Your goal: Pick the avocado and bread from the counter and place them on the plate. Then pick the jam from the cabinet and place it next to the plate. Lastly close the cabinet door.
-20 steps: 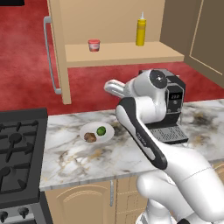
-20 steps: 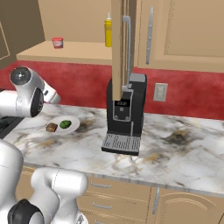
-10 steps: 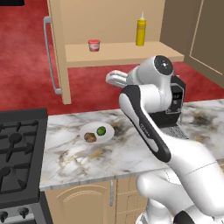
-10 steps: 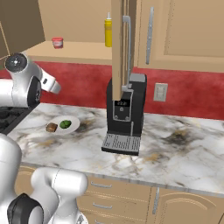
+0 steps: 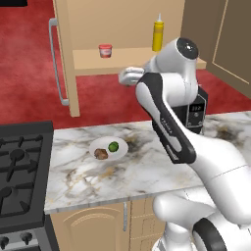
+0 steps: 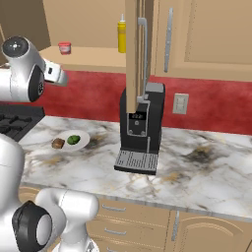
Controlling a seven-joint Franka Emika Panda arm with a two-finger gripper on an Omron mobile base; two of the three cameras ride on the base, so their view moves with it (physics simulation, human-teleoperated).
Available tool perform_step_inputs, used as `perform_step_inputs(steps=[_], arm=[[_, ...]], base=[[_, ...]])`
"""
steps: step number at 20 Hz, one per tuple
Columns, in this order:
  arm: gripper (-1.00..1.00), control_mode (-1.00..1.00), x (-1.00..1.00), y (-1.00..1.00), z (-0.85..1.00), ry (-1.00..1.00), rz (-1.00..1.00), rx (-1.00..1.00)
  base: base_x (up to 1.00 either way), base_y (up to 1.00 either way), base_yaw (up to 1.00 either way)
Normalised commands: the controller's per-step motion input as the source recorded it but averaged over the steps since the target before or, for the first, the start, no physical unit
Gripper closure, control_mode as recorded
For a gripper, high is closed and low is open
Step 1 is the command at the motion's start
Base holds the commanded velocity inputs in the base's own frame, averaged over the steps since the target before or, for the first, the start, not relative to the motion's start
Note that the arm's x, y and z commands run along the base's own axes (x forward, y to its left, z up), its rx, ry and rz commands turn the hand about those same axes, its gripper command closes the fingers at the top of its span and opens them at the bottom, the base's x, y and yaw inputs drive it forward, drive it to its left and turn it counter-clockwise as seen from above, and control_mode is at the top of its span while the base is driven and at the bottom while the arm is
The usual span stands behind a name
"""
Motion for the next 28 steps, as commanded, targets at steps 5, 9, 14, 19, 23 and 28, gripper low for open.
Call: perform_step_inputs(steps=[5,9,14,19,23,28], arm=[[-1.0,-1.0,0.1,0.0,0.45,-0.13,0.13,-0.11],[-1.0,-1.0,0.23,0.0,0.33,-0.17,0.09,-0.1],[-1.0,-1.0,0.32,0.0,0.27,-0.07,0.08,-0.16],[-1.0,-1.0,0.29,0.0,0.19,-0.01,0.01,-0.07],[-1.0,-1.0,0.25,0.01,0.01,0.0,-0.01,0.0],[-1.0,-1.0,0.28,0.08,-0.04,0.0,-0.08,0.0]], base=[[0.0,0.0,0.0],[0.0,0.0,0.0],[0.0,0.0,0.0],[0.0,0.0,0.0],[0.0,0.0,0.0],[0.0,0.0,0.0]])
